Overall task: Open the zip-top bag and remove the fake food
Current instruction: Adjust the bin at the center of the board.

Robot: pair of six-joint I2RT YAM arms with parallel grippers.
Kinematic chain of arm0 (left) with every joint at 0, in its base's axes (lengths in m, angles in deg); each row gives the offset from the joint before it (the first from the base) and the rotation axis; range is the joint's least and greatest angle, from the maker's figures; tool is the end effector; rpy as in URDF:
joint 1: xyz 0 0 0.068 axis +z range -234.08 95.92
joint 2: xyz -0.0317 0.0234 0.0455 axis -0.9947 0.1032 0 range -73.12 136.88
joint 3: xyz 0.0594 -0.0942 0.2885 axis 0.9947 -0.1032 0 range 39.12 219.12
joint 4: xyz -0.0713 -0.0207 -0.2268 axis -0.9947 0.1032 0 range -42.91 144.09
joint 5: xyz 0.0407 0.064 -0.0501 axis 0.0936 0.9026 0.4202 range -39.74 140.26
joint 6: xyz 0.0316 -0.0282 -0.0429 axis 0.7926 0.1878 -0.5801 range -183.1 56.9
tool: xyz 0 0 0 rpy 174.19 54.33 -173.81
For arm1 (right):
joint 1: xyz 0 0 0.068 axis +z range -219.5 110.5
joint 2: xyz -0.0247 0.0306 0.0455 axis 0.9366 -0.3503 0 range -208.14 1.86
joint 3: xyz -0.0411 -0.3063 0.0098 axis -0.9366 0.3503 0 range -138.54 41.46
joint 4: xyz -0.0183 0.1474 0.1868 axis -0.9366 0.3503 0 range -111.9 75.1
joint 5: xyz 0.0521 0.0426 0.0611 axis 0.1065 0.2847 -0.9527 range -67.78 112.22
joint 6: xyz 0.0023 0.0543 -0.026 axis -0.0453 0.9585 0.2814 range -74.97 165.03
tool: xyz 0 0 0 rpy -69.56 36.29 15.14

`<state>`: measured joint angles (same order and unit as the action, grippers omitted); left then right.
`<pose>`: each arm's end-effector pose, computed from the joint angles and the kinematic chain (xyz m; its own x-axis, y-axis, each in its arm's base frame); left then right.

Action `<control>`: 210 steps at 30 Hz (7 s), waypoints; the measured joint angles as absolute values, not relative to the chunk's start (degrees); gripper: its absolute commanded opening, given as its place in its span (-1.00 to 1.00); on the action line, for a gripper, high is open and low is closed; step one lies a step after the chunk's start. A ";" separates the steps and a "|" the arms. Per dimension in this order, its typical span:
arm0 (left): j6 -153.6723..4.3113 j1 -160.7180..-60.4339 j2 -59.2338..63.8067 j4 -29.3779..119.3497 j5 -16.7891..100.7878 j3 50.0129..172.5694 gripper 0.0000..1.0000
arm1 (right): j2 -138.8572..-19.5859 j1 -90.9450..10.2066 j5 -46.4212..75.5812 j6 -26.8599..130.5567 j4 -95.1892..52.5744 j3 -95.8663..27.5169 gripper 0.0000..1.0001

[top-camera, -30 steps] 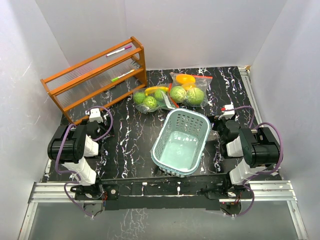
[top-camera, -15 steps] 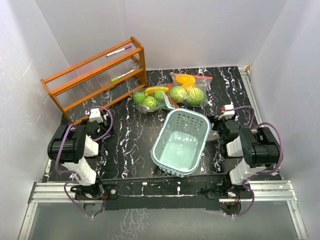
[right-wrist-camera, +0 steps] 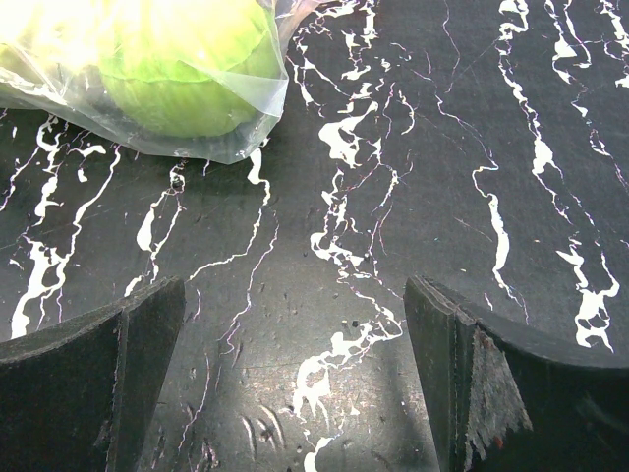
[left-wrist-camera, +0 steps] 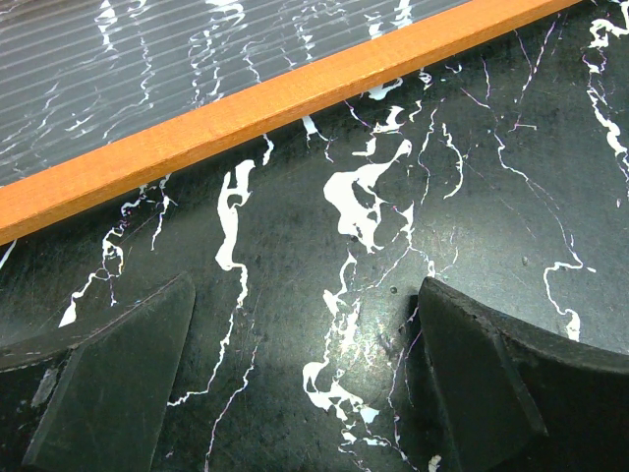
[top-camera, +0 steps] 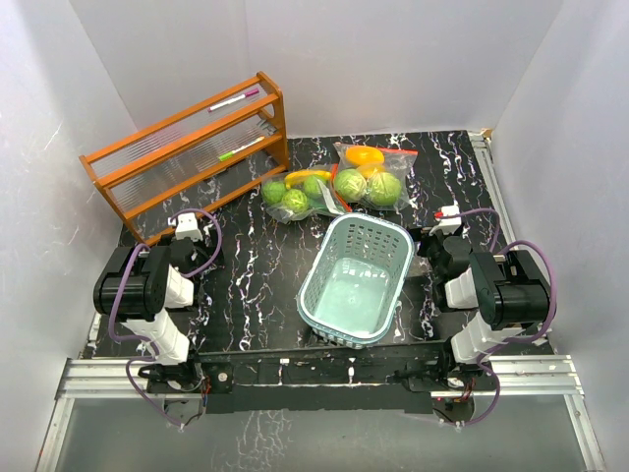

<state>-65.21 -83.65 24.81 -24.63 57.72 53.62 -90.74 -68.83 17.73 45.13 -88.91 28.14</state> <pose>0.2621 0.0078 0.1759 -0.1980 -0.0380 -0.9795 -0.1418 0.9898 -0.0097 0.2494 0.0063 0.1840 -0.2127 -0.0008 -0.9771 -0.0876 0.9960 0.0182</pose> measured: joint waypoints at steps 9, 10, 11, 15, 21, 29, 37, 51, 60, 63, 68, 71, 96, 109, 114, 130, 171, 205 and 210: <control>-65.30 -83.65 24.81 -24.63 58.14 53.62 0.95 | -90.74 -68.83 17.73 45.13 -88.91 28.14 0.97; -65.45 -83.65 24.77 -24.59 58.58 53.62 0.95 | -90.74 -68.83 17.73 45.13 -88.91 28.14 0.97; -65.63 -83.65 24.64 -24.57 59.12 53.62 0.95 | -90.74 -68.83 17.73 45.13 -88.91 28.14 0.97; -66.83 -83.65 22.54 -22.64 62.27 53.67 0.95 | -90.74 -68.83 17.73 45.13 -88.91 28.14 0.97; -67.66 -83.65 21.93 -21.60 64.83 53.69 0.95 | -90.74 -68.83 17.73 45.13 -88.91 28.14 0.97; -67.96 -83.65 21.93 -21.38 65.83 53.69 0.95 | -90.74 -68.83 17.73 45.13 -88.91 28.14 0.97; -68.05 -83.65 21.93 -21.38 65.94 53.69 0.95 | -90.74 -68.83 17.73 45.13 -88.91 28.14 0.97; -68.07 -83.65 21.93 -21.38 65.96 53.71 0.95 | -90.74 -68.83 17.73 45.13 -88.91 28.14 0.97; -68.07 -83.65 21.93 -21.38 65.96 53.71 0.95 | -90.74 -68.83 17.73 45.13 -88.91 28.14 0.97; -68.07 -83.65 21.93 -21.38 65.96 53.71 0.95 | -90.74 -68.83 17.73 45.13 -88.91 28.14 0.97; -68.07 -83.65 21.93 -21.38 65.96 53.71 0.95 | -90.74 -68.83 17.73 45.13 -88.91 28.14 0.97; -68.07 -83.65 21.93 -21.38 65.96 53.69 0.95 | -90.74 -68.83 17.73 45.13 -88.91 28.14 0.97; -75.46 -83.91 -11.14 0.85 55.67 60.88 0.95 | -90.74 -68.85 17.73 45.13 -88.91 28.14 0.97; -96.09 -96.44 -2.84 20.89 40.65 90.30 0.95 | -90.74 -68.87 17.73 45.13 -88.91 28.14 0.97; -96.71 -105.14 1.45 26.40 37.46 92.73 0.95 | -90.74 -68.87 17.73 45.13 -88.91 28.14 0.97; -84.73 -121.75 8.44 45.11 41.68 100.62 -0.18 | -85.16 -68.87 21.71 46.51 -80.97 26.89 0.97; -79.72 -134.47 15.98 47.54 55.95 106.52 -0.16 | -56.79 -69.18 19.81 65.33 -13.54 -5.85 0.97; -71.83 -136.19 20.46 55.36 45.97 115.59 -0.12 | -39.70 -69.20 14.95 81.52 17.52 -4.49 0.50; -71.02 -136.87 21.01 56.04 47.17 114.80 -0.43 | -39.55 -69.18 15.19 81.13 18.76 -4.93 0.51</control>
<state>-71.02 -136.87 21.01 56.04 47.17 114.80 -39.55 -69.18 15.19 81.13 18.76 -4.93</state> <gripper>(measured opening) 0.369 0.754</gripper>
